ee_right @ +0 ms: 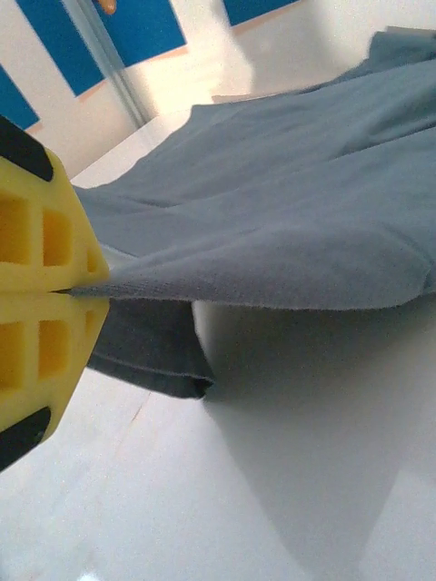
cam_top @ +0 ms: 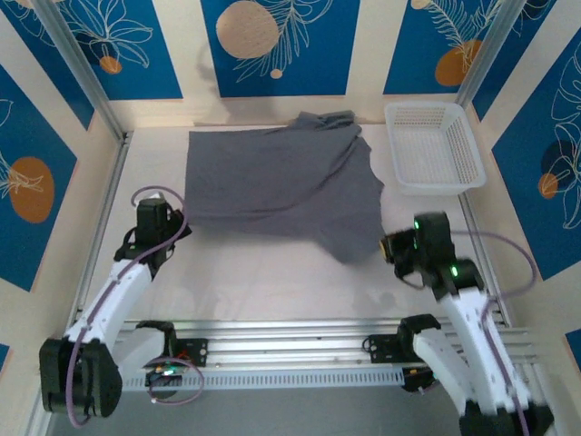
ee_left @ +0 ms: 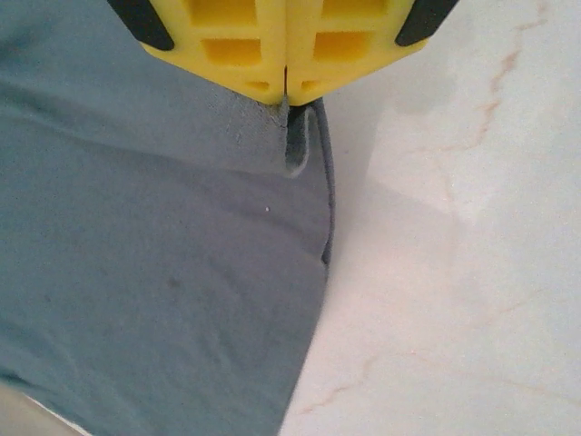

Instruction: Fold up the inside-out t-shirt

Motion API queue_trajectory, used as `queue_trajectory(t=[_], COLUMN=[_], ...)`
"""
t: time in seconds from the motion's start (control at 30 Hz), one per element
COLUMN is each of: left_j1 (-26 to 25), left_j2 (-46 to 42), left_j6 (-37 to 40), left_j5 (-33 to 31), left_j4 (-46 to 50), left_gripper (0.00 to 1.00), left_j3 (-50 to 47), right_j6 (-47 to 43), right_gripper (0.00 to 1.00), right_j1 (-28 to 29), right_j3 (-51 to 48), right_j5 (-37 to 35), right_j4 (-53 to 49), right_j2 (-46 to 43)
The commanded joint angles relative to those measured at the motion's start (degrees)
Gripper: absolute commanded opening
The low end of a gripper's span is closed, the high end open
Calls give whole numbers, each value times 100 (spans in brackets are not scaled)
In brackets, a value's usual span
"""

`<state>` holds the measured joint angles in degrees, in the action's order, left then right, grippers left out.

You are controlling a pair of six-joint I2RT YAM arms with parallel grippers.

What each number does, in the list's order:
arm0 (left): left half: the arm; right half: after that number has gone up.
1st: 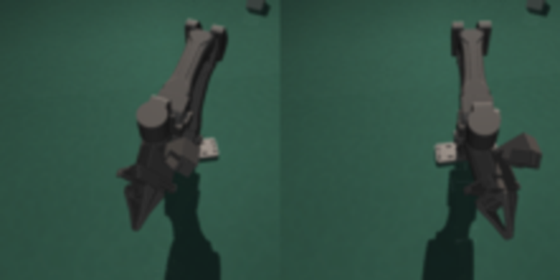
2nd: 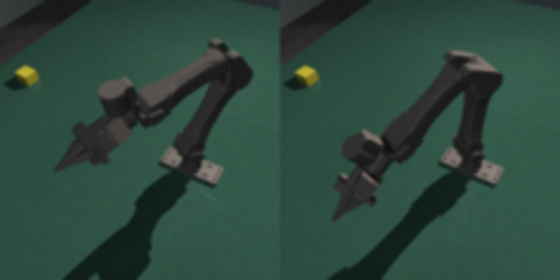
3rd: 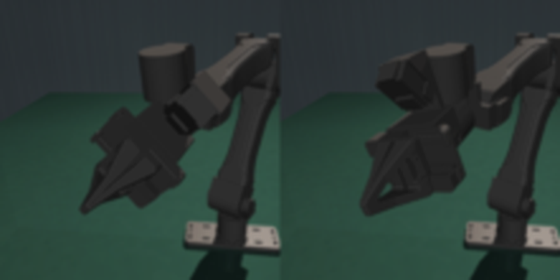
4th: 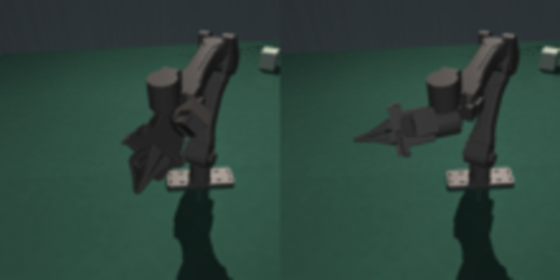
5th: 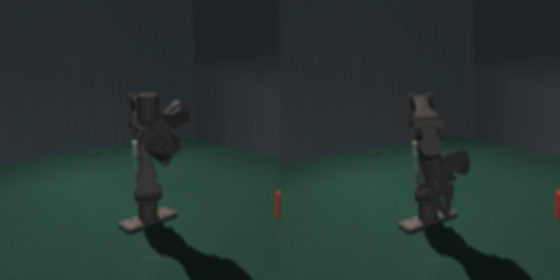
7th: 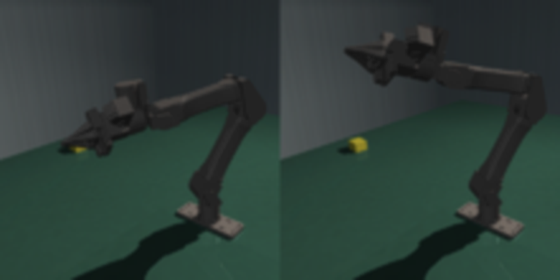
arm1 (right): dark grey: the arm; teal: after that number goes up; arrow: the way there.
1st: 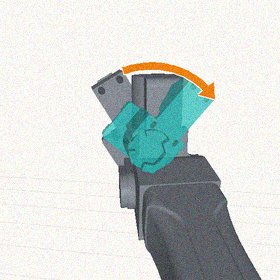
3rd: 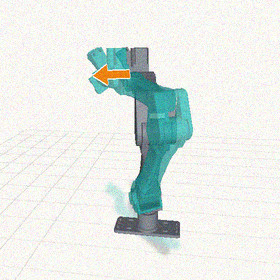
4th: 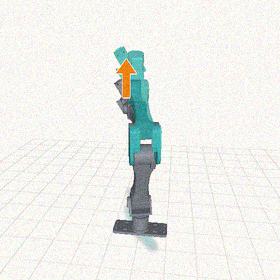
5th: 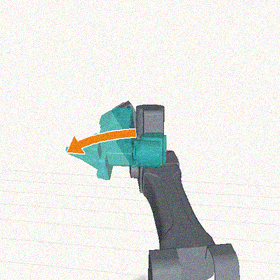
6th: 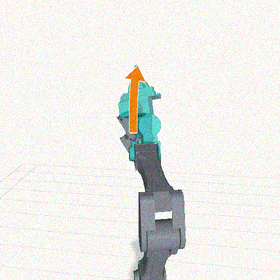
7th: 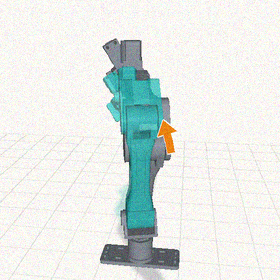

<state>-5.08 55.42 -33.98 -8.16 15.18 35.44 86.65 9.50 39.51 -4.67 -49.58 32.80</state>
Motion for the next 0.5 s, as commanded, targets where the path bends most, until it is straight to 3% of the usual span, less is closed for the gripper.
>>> queue_trajectory(t=[0.0, 0.07, 0.13, 0.2, 0.27, 0.3, 0.37, 0.47], left_j1=[42, 42, 42, 42, 42, 42, 42, 38], left_j2=[-551, -1004, -1518, -2087, -2566, -2746, -2925, -2717], left_j6=[-525, -821, -1045, -1213, -1198, -1109, -917, -766], left_j5=[-528, -536, -606, -849, -1001, -993, -778, -85], left_j4=[846, 1000, 1114, 1247, 1243, 1189, 1013, 515], left_gripper=[3, 5, 10, 21, 50, 59, 65, 66], left_j3=[-125, -379, -622, -809, -913, -925, -896, -715], right_j6=[1118, 1272, 1283, 1256, 952, 635, -441, -2078], right_gripper=[0, 0, 9, 29, 57, 69, 88, 97], right_j1=[107, 117, 116, 115, 109, 107, 113, 107], right_j3=[-603, -739, -682, -410, -61, 109, 304, 346], right_j5=[-451, -346, -331, -463, -788, -1001, -1170, -857], right_j4=[-1834, -2146, -2334, -2406, -2220, -1926, -951, 789], right_j2=[-1197, -1864, -2333, -2679, -2842, -2857, -2796, -2472])
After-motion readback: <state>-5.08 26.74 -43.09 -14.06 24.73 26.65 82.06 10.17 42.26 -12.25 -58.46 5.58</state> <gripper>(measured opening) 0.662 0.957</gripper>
